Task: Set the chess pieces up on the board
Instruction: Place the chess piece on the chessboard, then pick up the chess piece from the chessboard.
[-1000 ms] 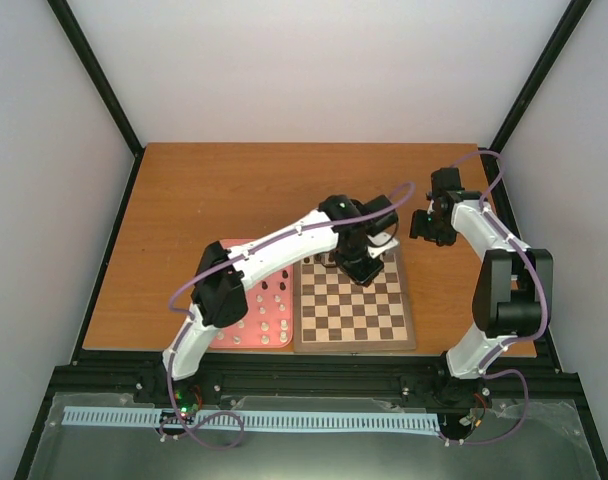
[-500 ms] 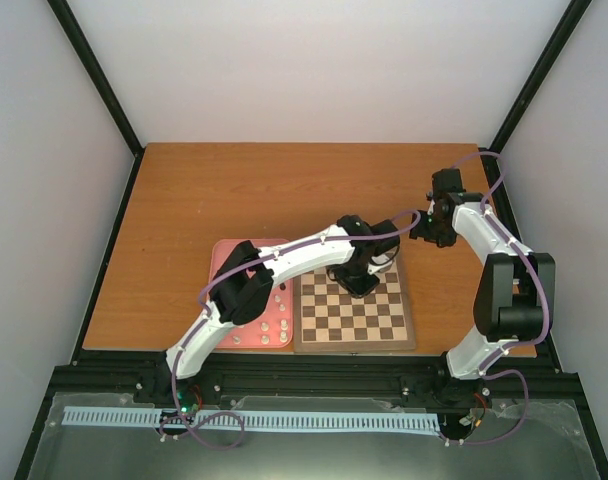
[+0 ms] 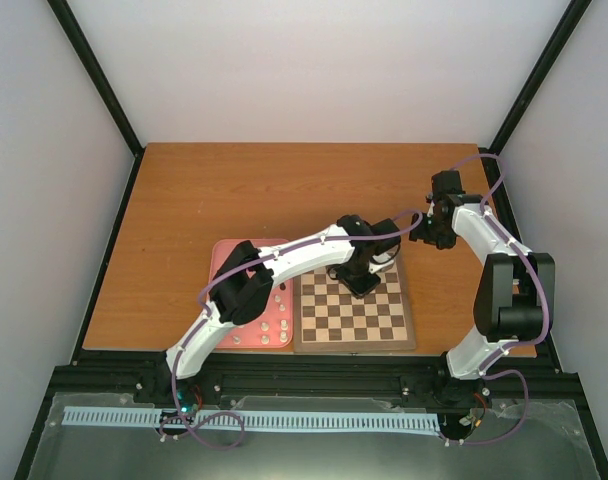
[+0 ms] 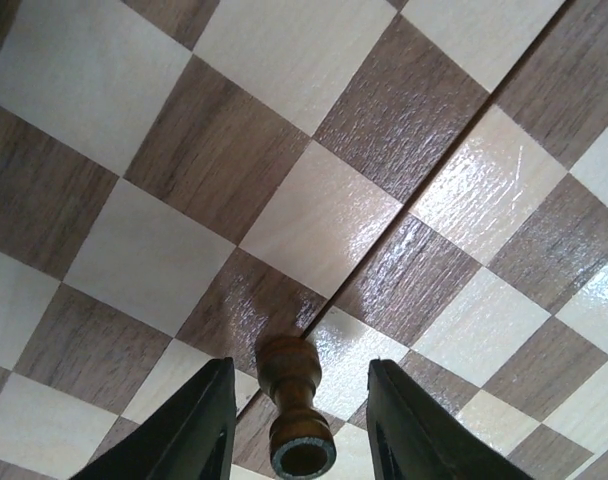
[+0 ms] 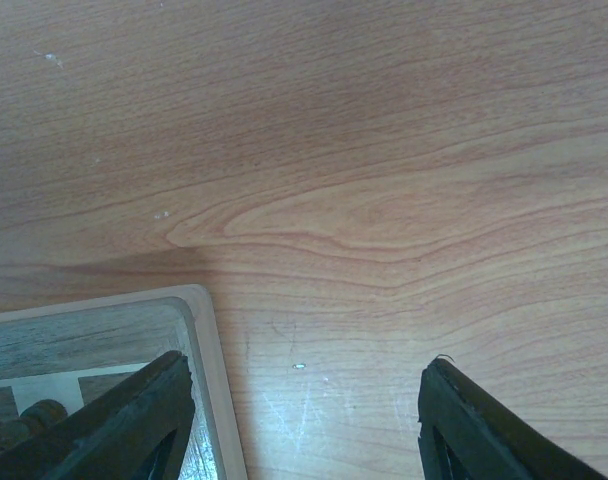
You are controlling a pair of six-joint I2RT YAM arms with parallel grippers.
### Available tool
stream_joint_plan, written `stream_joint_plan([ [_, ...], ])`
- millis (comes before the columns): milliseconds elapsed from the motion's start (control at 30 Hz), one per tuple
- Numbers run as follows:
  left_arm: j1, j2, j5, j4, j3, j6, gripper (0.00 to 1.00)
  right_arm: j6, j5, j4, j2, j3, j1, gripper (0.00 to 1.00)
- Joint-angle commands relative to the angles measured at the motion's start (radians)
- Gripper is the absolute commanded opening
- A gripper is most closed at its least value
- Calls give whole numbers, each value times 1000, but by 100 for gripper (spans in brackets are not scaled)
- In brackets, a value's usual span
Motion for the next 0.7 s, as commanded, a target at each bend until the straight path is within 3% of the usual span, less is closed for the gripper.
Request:
stream_joint_plan([
  [0, -3, -22, -6, -24, 58, 27, 46, 8, 4, 6, -36, -8, -6, 61],
  [233, -2, -186, -4, -46, 79, 36, 72, 6, -10, -37, -90, -4, -7, 63],
  [400, 46, -320, -64, -50, 69, 5, 78, 1, -28, -97, -173, -37, 0, 64],
  [667, 476, -577, 5, 66, -176, -81, 81, 14, 7, -244, -251, -38, 194, 65],
])
